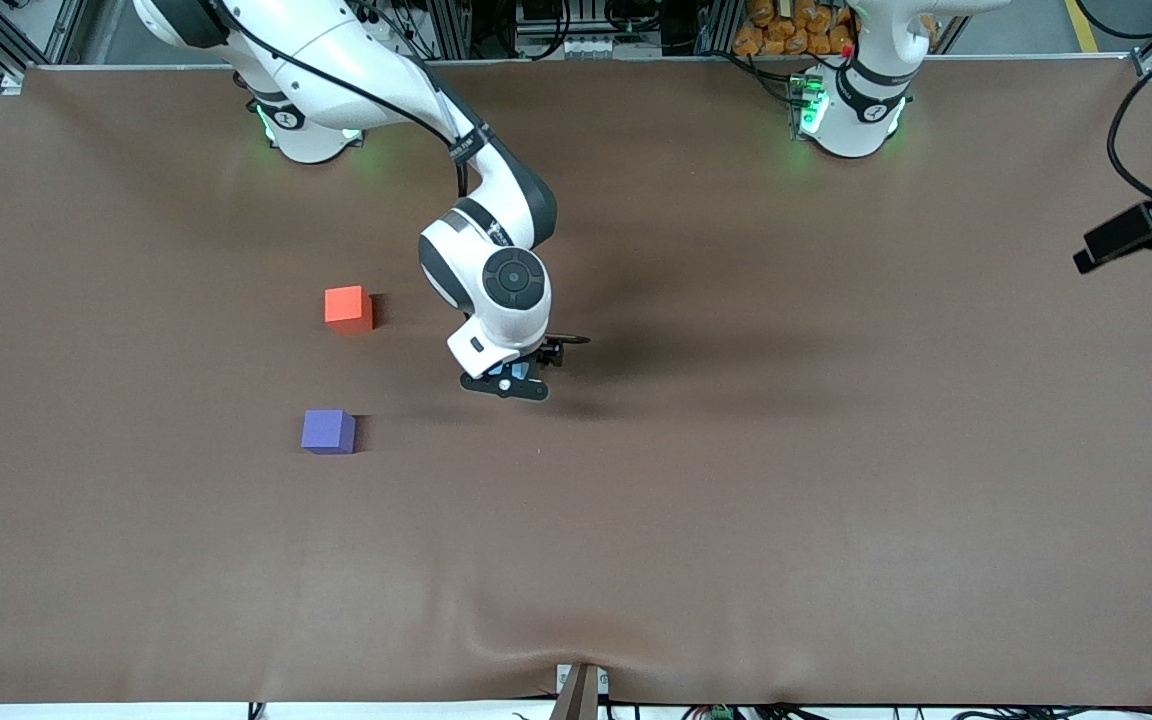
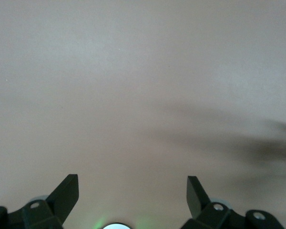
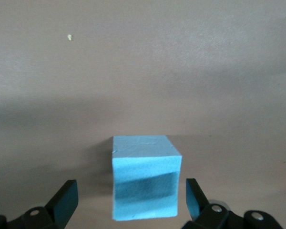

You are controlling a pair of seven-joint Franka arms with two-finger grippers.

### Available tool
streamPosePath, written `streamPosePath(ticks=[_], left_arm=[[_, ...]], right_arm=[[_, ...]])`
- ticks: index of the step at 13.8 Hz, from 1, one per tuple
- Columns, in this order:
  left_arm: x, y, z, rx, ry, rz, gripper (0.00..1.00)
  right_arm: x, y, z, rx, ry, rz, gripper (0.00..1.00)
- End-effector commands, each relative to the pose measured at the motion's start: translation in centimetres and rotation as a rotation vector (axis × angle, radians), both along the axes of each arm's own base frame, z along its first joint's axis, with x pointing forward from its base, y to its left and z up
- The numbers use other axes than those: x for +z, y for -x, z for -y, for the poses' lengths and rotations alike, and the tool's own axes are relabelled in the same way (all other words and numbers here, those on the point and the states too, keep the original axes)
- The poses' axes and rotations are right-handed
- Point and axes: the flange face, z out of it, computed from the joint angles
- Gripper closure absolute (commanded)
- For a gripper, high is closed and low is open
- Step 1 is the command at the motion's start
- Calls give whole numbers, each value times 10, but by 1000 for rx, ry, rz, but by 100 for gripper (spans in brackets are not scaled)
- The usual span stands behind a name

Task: Place blue block between orange and purple blocks
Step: 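Grasp the light-blue cube with the right gripper while the left gripper withdraws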

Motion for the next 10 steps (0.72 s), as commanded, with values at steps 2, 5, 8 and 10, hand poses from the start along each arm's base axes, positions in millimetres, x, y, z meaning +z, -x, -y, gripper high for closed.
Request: streamPosePath(ticks=[2,5,8,10], left_arm=[[-4,16,10,-34,6,4,0],[-9,11,13,-40,5,-2,0],[-10,4,19,-51,6,6,0],[-13,2,19,-50,4,3,0]], right_arm=[[-14,4,9,57,61,14,0],[-30,6,9,50,74,7,0],[-34,12,3,29,77,11,32],[-33,11,2,-6,78,21,91]])
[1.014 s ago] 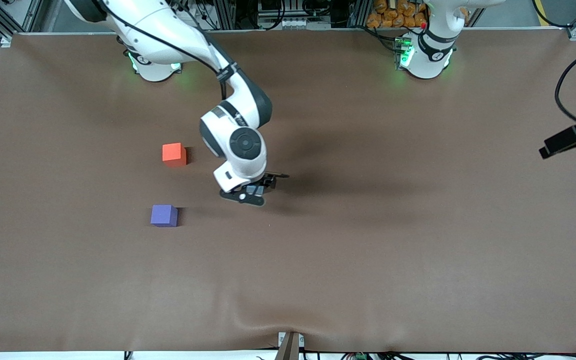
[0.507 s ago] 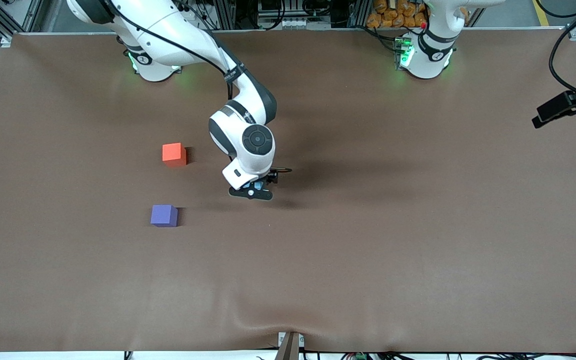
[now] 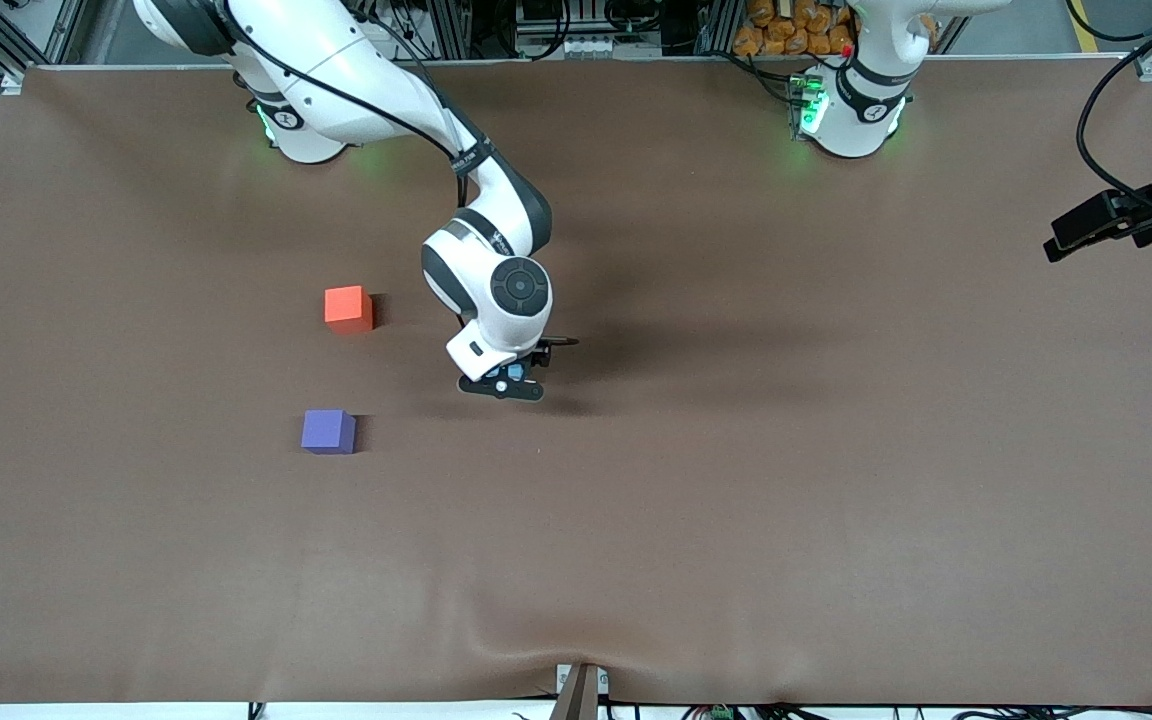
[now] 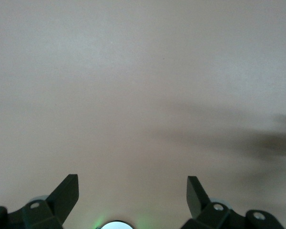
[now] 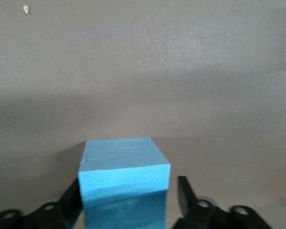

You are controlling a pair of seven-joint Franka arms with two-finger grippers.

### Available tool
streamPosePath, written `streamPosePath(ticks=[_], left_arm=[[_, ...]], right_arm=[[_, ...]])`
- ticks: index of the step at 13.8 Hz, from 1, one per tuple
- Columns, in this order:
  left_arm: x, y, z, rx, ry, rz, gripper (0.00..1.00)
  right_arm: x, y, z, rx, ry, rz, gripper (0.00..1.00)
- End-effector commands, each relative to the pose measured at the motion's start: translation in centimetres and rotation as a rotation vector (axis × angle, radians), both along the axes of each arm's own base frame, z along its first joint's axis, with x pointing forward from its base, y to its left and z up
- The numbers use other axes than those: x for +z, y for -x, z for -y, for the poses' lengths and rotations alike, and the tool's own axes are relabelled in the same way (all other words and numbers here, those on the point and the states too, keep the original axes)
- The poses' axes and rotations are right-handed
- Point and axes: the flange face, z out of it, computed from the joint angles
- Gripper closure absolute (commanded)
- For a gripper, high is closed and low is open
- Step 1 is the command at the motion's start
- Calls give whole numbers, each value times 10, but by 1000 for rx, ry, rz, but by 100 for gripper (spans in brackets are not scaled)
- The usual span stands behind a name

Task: Place blue block between orange and purple blocks
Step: 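Grasp the light-blue cube with the right gripper while the left gripper withdraws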

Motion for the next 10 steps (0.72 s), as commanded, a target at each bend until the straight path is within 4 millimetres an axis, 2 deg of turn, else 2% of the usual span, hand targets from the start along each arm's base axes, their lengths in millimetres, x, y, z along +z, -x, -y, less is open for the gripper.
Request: streamPosePath(ticks=[1,3,4,5,8,10], left_arm=[[1,-2,2,-18,7,12,0],[-1,-5,2,-20,-3,15,0],[-3,-6,-1,-20,-8,14,0],[-3,-6,0,-23,-9,15,0],[-2,-6,-2,-20,-9,20,0],[-1,-7,-2,-20,-8,29,0]], right_arm=[[4,-2,-4,-41,13,44,100],[15,-11,4,-64,8,53,100],[29,-17,9,-77,0,66,100],[51,-29,20,-100,-26,89,100],[110,-65,70,-142,-82,134,100],[142,-77,115,-71,-159,98,100]])
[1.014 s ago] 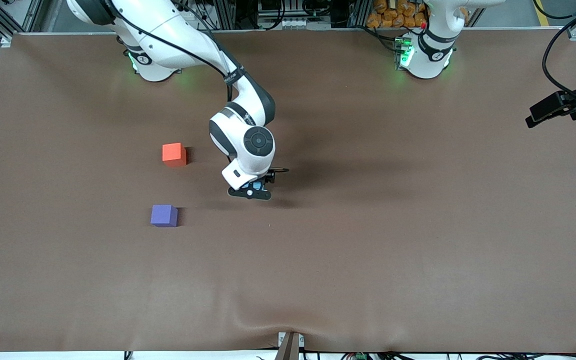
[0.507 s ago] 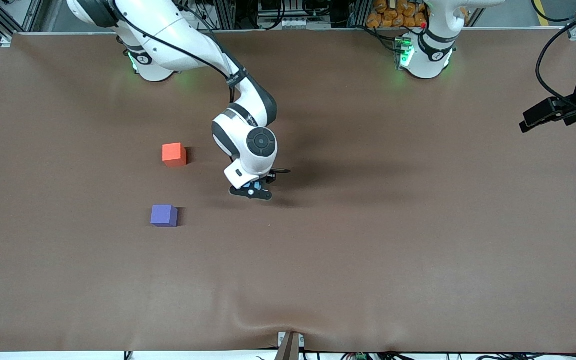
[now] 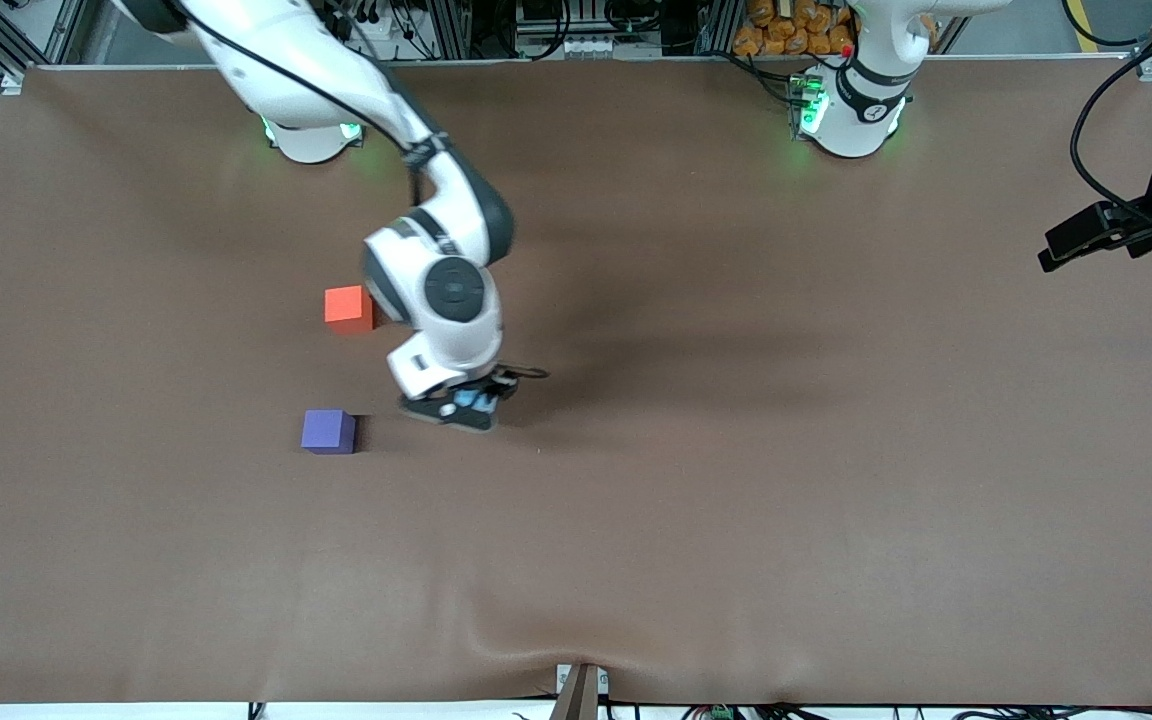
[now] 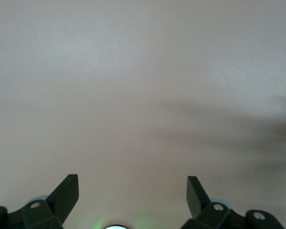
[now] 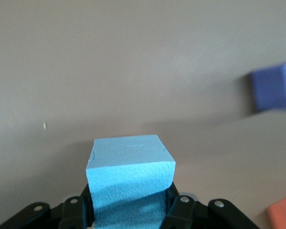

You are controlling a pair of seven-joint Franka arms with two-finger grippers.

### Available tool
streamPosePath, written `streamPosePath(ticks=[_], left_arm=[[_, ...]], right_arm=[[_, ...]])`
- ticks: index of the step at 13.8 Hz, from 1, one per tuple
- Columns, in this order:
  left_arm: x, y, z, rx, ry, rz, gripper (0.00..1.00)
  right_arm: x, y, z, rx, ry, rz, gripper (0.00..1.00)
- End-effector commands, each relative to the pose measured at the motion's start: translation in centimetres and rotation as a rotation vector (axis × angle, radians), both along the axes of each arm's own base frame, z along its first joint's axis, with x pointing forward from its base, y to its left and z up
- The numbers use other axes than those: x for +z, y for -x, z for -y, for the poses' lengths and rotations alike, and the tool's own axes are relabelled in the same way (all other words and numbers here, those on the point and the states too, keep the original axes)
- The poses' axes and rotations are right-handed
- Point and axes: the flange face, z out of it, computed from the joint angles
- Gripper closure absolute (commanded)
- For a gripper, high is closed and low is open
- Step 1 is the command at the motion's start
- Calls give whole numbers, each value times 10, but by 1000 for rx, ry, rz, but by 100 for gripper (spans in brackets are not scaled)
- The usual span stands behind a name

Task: Place blue block between orange and purple blocks
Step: 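Carry the light-blue cube between the orange and purple cubes with the right gripper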

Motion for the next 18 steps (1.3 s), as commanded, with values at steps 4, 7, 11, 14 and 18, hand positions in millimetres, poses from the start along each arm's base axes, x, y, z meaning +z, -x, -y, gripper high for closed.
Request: streamPosePath(ticks=[4,7,11,14,18], left_arm=[[4,-2,-2,-21,-7,26,0],[6,-1,-2,-21,-7,32,0],[7,-3,-1,-21,-5,42,0],[8,-2,0,-24,-5,44,0],[10,-1,7,-35,-2,47,0]], right_arm=[[59,21,132,227,-36,-188,100],[44,46,174,252,-27,-259,100],[-6,72,200,235,-14,-292,100],[-35,82,211,225,-21,-272,100],[-56,74,218,232,-18,-223,100]])
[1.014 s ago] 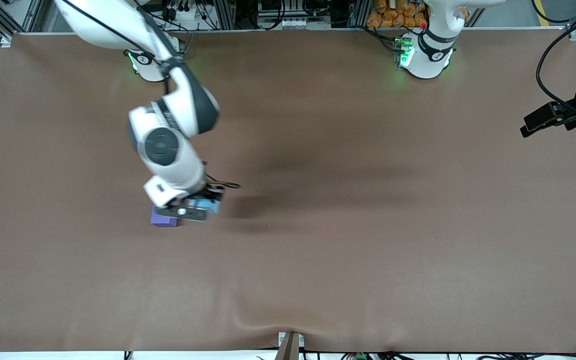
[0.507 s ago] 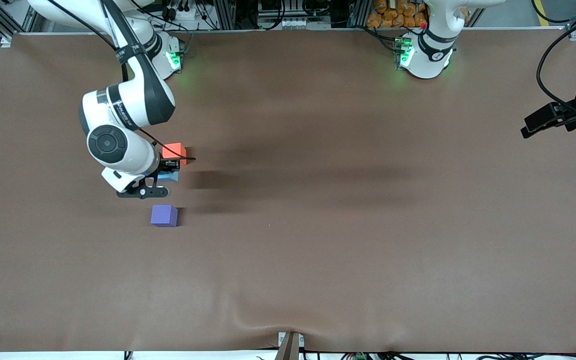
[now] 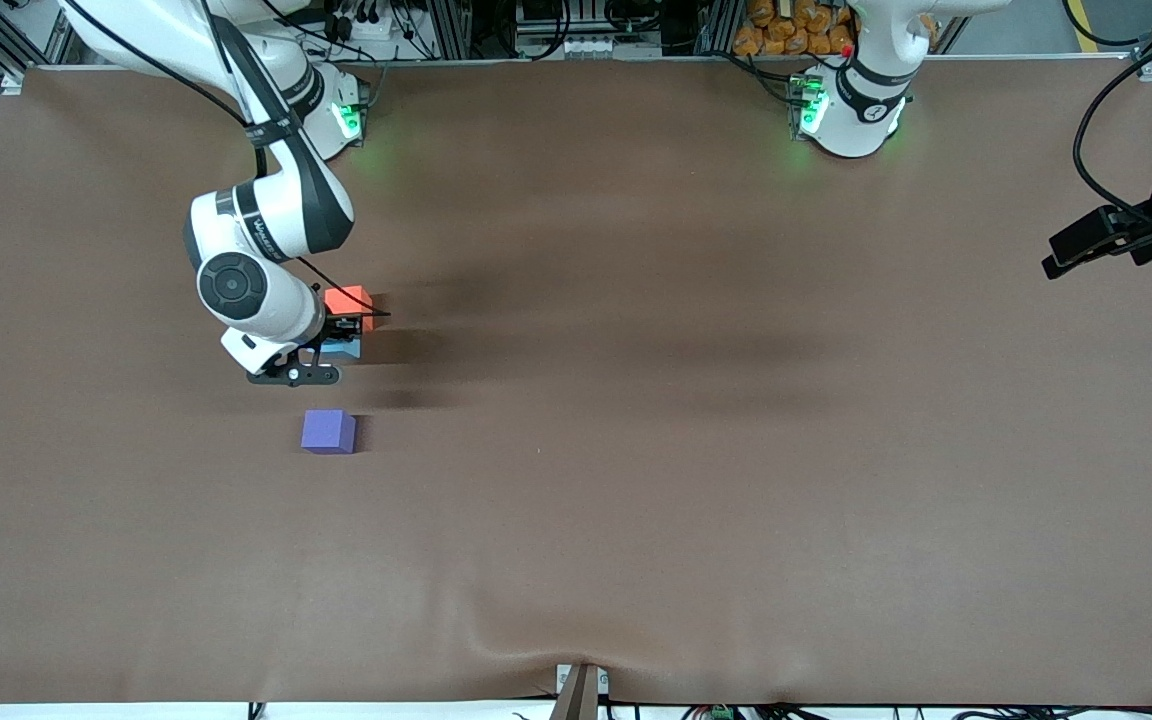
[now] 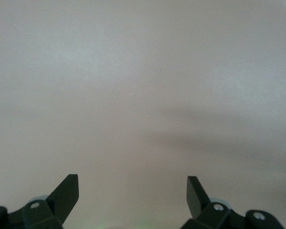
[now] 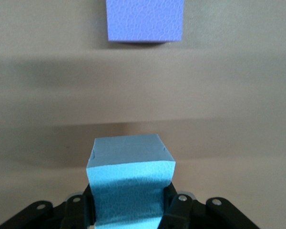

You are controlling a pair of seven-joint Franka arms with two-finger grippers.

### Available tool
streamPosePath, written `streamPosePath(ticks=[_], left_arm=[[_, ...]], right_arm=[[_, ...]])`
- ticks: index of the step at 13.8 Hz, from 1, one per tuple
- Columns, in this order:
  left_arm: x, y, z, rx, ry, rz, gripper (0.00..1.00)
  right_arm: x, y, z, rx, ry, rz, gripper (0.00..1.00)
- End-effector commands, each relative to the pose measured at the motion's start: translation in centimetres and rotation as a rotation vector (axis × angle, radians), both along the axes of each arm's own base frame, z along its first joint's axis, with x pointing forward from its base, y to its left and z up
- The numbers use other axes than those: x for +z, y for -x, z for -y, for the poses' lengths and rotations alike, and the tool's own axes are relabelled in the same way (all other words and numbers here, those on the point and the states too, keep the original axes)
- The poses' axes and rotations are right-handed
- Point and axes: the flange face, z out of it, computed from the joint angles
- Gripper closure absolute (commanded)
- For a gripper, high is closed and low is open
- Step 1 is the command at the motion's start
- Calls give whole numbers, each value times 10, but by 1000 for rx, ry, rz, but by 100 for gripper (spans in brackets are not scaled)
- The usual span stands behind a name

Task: Place blue block between orange and purple blocks
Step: 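Carry the light-blue cube between the orange and purple cubes with the right gripper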

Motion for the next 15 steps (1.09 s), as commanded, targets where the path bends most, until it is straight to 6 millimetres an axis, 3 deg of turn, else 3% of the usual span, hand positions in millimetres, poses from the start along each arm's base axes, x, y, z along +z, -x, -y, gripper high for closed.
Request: streamPosePath(ticks=[1,6,15], left_arm=[[6,2,5,-29,-1,14,0],[4,1,3,-27,-2,10,0],[4,1,0,-21,-3,11,0]], right_arm=[[-12,-5,10,13,-9,43,100],[-47,-13,24,46,14,76,100],[-58,-18,16,29,5,101,95]])
